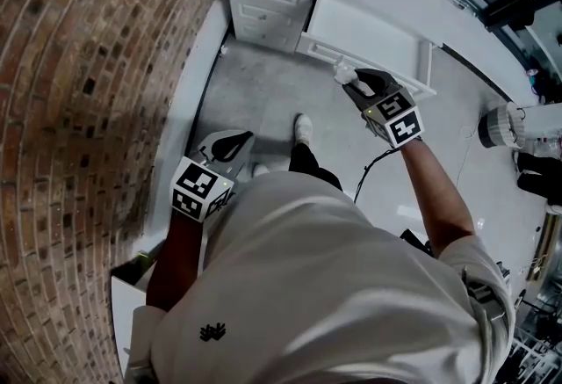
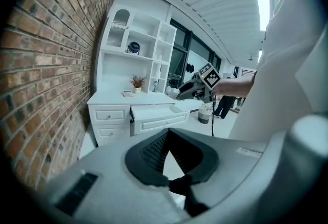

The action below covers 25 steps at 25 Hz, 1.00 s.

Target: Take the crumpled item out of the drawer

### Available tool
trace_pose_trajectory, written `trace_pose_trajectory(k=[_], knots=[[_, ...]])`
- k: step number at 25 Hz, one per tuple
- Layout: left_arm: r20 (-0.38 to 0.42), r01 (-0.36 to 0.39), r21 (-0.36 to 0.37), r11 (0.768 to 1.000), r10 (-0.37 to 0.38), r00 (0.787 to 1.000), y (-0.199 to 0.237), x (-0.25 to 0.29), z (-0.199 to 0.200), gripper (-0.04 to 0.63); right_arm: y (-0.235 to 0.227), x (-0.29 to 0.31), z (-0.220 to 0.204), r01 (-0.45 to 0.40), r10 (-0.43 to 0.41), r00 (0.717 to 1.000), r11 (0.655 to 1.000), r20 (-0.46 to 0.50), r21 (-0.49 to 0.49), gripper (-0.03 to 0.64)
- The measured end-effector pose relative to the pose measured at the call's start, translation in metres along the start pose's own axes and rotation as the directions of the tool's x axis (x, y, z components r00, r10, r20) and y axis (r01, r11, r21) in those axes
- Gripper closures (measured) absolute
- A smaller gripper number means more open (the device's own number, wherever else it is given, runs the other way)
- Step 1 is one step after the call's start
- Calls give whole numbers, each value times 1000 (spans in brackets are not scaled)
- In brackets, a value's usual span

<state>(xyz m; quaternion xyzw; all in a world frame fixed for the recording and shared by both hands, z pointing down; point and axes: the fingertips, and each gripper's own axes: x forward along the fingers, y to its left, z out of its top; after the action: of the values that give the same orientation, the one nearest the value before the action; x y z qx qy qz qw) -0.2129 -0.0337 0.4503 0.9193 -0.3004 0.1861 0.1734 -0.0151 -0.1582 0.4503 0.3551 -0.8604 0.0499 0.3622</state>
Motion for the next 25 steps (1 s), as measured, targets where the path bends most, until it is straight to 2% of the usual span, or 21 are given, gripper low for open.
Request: trace_pose_trajectory(k=[25], knots=[[11, 6, -20, 1000, -6, 1000, -10, 0, -6, 589, 18, -22, 3, -21, 20, 999, 1000, 36, 15, 482]])
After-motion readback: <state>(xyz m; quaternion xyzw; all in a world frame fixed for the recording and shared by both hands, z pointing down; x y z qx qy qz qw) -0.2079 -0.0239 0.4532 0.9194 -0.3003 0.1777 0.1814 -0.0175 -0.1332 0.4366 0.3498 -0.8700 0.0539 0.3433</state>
